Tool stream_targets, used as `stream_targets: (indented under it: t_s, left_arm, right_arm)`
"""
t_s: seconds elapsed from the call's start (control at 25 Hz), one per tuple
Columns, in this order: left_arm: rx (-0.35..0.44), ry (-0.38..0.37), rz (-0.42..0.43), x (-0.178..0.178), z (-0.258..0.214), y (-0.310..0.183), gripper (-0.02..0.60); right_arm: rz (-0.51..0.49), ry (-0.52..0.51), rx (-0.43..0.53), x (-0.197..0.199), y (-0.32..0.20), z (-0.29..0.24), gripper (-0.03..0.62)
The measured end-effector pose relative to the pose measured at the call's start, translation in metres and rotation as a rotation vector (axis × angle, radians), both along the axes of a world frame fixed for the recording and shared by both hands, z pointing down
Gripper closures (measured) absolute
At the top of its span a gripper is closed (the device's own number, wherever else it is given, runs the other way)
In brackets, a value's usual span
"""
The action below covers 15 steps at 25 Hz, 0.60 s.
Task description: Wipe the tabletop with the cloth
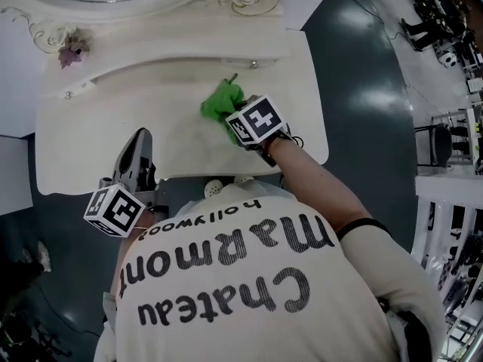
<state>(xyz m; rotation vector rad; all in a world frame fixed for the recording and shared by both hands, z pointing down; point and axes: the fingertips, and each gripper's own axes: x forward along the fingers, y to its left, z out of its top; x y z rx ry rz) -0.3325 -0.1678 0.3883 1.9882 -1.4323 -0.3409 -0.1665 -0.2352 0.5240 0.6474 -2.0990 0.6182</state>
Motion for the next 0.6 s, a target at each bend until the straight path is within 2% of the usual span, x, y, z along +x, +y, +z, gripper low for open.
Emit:
stream_targets:
  t_s: [0.12,0.32,0.6]
  left_arm:
    - [0.003,0.018,-0.002,-0.004,0.003,0.003,0.575]
    - [0.012,0.039,0.003,-0.001,0.003,0.004,0.575]
    - [0.038,0.031,0.014,0.008,-0.005,0.004,0.575]
  right_arm:
    - [0.010,-0.007,-0.048,-0.001,-0.001,0.001,0.496]
    - [0.000,0.039,-0.036,-0.002,0.000,0.002,0.496]
    - [-0.021,0.013,-0.060,0.000,0.001,0.003,0.497]
